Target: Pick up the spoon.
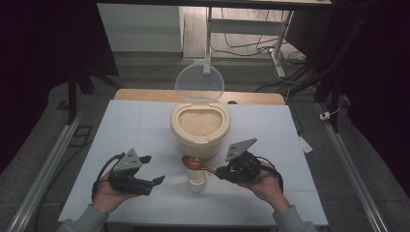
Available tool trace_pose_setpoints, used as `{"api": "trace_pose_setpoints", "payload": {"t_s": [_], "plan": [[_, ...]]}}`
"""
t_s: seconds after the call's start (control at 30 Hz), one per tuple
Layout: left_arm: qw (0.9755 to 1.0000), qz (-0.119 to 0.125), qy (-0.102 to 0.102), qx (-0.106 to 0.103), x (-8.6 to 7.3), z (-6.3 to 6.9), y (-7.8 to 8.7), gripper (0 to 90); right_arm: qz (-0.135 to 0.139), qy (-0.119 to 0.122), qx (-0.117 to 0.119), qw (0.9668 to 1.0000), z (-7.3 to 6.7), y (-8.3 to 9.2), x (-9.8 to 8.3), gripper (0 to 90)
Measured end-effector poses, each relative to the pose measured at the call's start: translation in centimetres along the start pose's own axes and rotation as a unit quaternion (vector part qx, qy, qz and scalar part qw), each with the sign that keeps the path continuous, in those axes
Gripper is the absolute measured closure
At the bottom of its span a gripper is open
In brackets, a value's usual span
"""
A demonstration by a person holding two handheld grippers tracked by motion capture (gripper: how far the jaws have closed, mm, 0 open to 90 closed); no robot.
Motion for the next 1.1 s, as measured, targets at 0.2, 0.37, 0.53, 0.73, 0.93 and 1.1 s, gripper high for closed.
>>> {"api": "trace_pose_setpoints", "payload": {"t_s": [0.2, 0.37, 0.53, 0.73, 0.93, 1.1], "plan": [[0.9993, 0.004, -0.031, -0.021, 2.7, 1.8, -0.1, 19.2, 0.0, 0.006, 0.002, 1.0, -0.2, -0.1, 0.2, 79.6], [0.9984, -0.009, -0.043, -0.036, 4.3, 2.4, -0.9, 19.3, 0.001, 0.015, 0.003, 0.9999, -0.6, -0.4, 0.6, 79.6], [0.9973, -0.027, -0.048, -0.049, 5.3, 2.5, -2.1, 20.1, -0.001, 0.025, 0.004, 0.9997, -1.0, -0.6, 0.8, 79.5], [0.9958, -0.042, -0.058, -0.058, 6.3, 2.6, -3.5, 21.5, -0.004, 0.032, 0.004, 0.9995, -1.4, -0.8, 0.9, 79.6], [0.9915, -0.07, -0.077, -0.079, 6.9, 2.9, -5.3, 25.1, -0.001, 0.04, 0.008, 0.9992, -1.7, -1.0, 1.1, 79.6], [0.985, -0.103, -0.092, -0.103, 7.2, 3.1, -6.6, 31.6, -0.005, 0.054, 0.009, 0.9985, -2.1, -1.2, 1.2, 79.5]]}}
Point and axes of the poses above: each handheld gripper's, and its own axes: y roughly backward along the jaws, x roughly out of its top, z roughly to its right, the point moved 3 cm from there along -y, roughly forward along the jaws, and after that the axes turned 11 degrees about -x, right-handed, at the moved point
